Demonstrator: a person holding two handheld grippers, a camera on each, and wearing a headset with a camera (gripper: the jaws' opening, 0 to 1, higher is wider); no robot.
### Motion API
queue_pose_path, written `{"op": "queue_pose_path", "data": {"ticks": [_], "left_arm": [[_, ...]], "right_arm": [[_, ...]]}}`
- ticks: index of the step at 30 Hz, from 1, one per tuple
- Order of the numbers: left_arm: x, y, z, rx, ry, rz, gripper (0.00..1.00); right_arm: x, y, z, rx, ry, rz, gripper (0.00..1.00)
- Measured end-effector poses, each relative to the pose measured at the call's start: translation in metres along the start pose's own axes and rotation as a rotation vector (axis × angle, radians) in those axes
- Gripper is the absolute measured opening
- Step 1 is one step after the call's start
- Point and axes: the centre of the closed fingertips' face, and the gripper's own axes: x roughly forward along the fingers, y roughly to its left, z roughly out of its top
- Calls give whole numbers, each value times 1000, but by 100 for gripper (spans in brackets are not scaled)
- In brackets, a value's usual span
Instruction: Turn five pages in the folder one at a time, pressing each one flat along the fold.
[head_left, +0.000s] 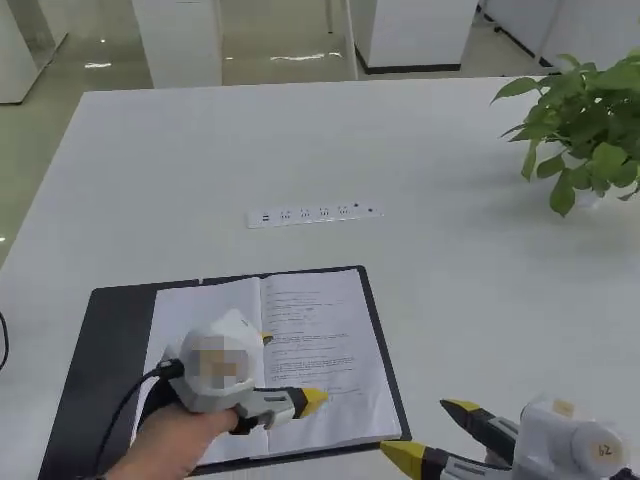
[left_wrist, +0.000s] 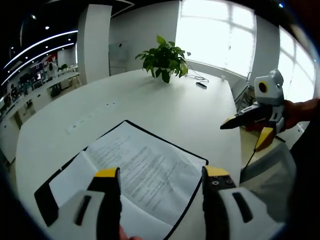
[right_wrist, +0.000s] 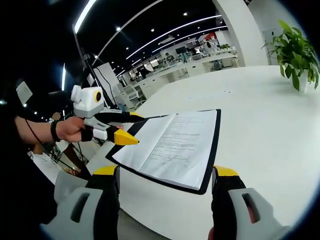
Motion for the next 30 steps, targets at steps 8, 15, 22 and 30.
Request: {"op": "queue_pose_path", "data": {"ticks": [8, 15, 22, 30], "left_arm": [[37, -14, 8, 33, 26, -59, 66], [68, -31, 1, 58, 71, -104, 69], [100, -48, -18, 54, 129, -123, 71], [121, -49, -39, 34, 189, -70, 73]], "right_arm": [[-6, -9, -1, 15, -10, -18, 75], [-9, -14, -2, 25, -19, -27, 76], [-12, -20, -4, 36, -29, -33, 75], [-18, -31, -10, 62, -38, -42, 75]]}}
